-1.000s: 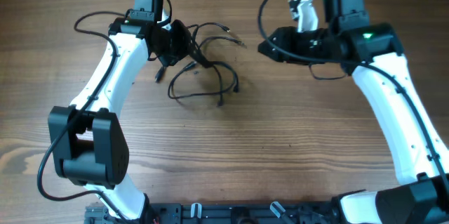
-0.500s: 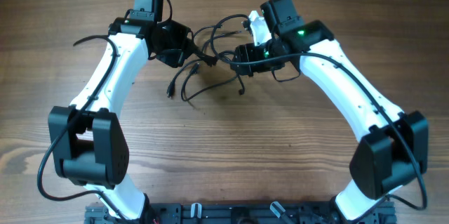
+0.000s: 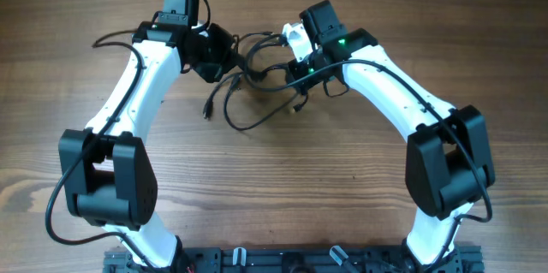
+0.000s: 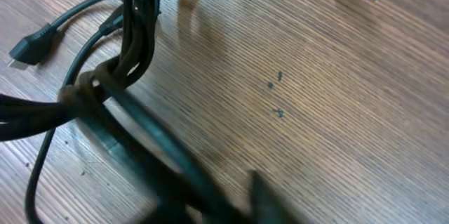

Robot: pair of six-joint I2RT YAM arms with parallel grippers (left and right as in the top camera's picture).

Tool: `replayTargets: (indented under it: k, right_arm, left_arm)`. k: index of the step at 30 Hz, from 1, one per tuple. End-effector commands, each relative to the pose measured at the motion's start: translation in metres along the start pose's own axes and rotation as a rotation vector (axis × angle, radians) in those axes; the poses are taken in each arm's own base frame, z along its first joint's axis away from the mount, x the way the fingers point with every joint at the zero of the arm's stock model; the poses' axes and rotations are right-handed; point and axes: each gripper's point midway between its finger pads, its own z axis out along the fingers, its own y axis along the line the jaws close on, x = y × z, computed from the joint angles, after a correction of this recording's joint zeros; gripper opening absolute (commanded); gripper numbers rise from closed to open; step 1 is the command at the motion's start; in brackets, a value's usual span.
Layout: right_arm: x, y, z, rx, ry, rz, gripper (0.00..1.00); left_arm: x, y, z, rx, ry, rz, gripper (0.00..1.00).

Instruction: Untangle cables

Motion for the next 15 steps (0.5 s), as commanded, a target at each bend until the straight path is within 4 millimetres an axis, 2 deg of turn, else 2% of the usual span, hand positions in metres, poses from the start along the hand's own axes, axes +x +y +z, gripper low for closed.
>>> replayTargets:
  k: [1, 4, 7, 9, 12, 13, 15]
  right_arm:
    - [-0.002, -0.003, -0.003, 0.023, 0.002, 0.023, 0.04]
    - [0.000, -0.003, -0.022, 0.027, 0.003, 0.087, 0.04]
    - [-0.008, 0.002, -0.072, 0.005, -0.071, 0.124, 0.04]
    - [-0.017, 0.012, -0.105, -0.023, -0.146, 0.110, 0.04]
    - [-0.026, 0.026, -0.147, -0.038, -0.248, 0.070, 0.04]
    - [-0.028, 0.029, -0.155, -0.037, -0.268, 0.052, 0.04]
    - [-0.027, 0.037, -0.160, -0.066, -0.276, 0.007, 0.04]
  left_arm:
    - [0.007, 0.001, 0.003, 0.018, 0.041, 0.345, 0.04]
    - [0.001, 0.004, 0.001, 0.009, 0.022, 0.435, 0.04]
    - [-0.013, 0.012, -0.006, -0.004, -0.006, 0.425, 0.04]
    - [-0.013, 0.012, -0.007, 0.006, 0.001, 0.459, 0.04]
    - [0.010, -0.007, -0.010, 0.160, 0.097, 0.673, 0.04]
    - [0.020, -0.015, -0.013, 0.229, 0.134, 0.735, 0.04]
    - [0.035, -0.026, -0.018, 0.331, 0.181, 0.812, 0.04]
